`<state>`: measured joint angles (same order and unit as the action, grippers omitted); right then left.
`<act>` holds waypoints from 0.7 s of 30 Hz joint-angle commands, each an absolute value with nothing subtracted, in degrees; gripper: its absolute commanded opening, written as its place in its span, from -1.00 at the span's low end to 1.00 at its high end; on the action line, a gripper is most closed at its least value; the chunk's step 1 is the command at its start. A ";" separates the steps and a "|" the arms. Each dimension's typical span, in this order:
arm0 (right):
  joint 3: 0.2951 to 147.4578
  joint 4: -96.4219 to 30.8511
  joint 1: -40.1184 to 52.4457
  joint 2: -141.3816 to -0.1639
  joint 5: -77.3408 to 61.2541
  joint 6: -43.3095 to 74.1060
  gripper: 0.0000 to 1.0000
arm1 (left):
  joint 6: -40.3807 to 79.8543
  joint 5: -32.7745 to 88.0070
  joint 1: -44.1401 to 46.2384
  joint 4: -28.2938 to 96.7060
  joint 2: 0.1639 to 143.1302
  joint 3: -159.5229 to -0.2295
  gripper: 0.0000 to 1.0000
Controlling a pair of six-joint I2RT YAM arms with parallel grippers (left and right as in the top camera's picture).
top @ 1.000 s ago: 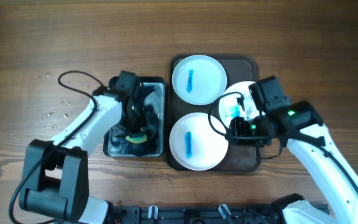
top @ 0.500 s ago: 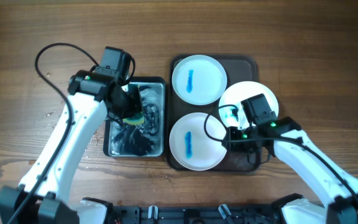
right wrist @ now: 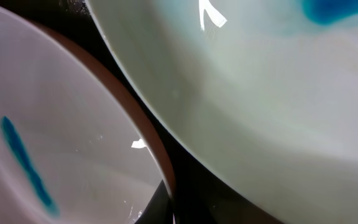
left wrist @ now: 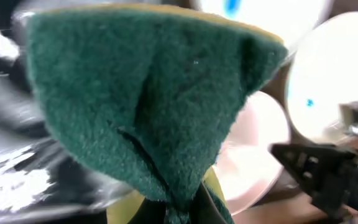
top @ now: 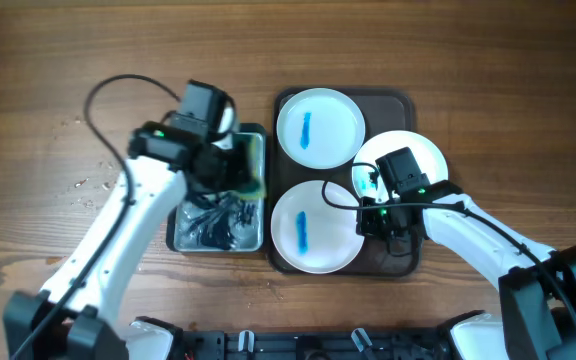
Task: Clean dirty plates on tray and stack at the side
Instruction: 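Carry the sponge with left gripper onto the lower stained plate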
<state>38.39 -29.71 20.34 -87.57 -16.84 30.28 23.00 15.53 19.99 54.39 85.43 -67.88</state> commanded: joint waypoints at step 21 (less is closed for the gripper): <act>37.39 -30.13 20.08 -89.80 -7.29 33.36 -0.91 | 37.76 -6.15 35.88 49.04 108.75 -60.73 -0.92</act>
<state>38.41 -29.71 20.40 -87.55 -16.47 31.48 36.16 12.88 37.28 44.91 105.86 -62.98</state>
